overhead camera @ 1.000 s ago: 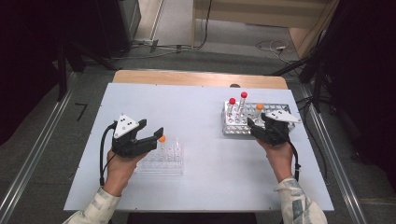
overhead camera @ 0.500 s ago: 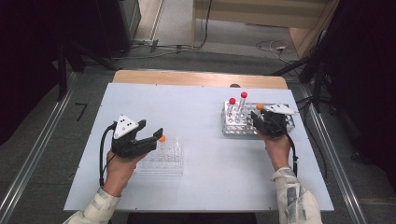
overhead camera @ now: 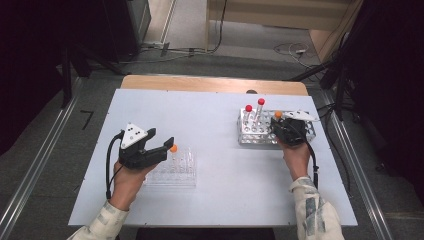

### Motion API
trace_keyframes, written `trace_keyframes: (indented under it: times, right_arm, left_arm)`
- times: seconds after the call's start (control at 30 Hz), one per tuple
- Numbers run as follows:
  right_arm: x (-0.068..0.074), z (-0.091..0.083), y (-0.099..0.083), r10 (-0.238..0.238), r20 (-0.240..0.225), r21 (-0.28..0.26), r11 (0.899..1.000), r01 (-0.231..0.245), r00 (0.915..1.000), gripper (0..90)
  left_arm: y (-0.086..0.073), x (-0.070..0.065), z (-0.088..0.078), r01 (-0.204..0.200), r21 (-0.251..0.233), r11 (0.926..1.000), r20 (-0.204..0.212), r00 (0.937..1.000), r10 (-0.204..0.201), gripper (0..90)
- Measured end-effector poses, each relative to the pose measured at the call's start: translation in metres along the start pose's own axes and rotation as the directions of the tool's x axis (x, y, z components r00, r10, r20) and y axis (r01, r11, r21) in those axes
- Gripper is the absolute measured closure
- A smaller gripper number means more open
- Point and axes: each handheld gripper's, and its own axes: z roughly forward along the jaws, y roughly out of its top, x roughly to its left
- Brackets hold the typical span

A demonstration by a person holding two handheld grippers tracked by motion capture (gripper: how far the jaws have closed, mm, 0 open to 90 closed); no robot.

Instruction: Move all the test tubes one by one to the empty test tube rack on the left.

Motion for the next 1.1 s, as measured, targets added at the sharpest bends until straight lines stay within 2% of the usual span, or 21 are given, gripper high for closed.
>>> trace_keyframes:
  times: [0.17, 0.37, 0.67, 0.83, 0.97, 1.1]
  right_arm:
    - [-0.002, -0.005, 0.003, 0.005, -0.002, -0.017, 1.000, -0.005, 1.0000, 71.5]
    - [-0.002, -0.017, 0.018, -0.005, -0.005, -0.051, 0.999, 0.005, 1.0000, 71.5]
    - [0.001, -0.039, 0.035, -0.027, -0.013, -0.083, 0.996, 0.026, 0.9995, 71.5]
    - [0.008, -0.050, 0.040, -0.051, -0.037, -0.101, 0.994, 0.047, 0.9980, 71.5]
    - [0.016, -0.056, 0.040, -0.074, -0.060, -0.109, 0.992, 0.067, 0.9954, 71.5]
    - [0.025, -0.060, 0.039, -0.077, -0.089, -0.111, 0.992, 0.067, 0.9930, 71.5]
  left_arm:
    - [0.000, 0.000, -0.001, 0.000, 0.000, 1.0000, -0.001, 1.0000, 0.000, 30.8]
    - [0.000, 0.002, -0.001, 0.005, 0.003, 1.0000, -0.007, 1.0000, -0.005, 29.2]
    - [0.001, 0.004, 0.000, 0.021, 0.016, 0.9996, -0.021, 0.9996, -0.021, 19.5]
    - [0.002, 0.005, 0.001, 0.025, 0.015, 0.9996, -0.036, 0.9991, -0.025, 16.5]
    - [0.003, 0.006, 0.001, 0.033, 0.033, 0.9989, -0.037, 0.9988, -0.031, 13.6]
    - [0.004, 0.008, 0.000, 0.045, 0.027, 0.9986, -0.037, 0.9984, -0.044, 10.5]
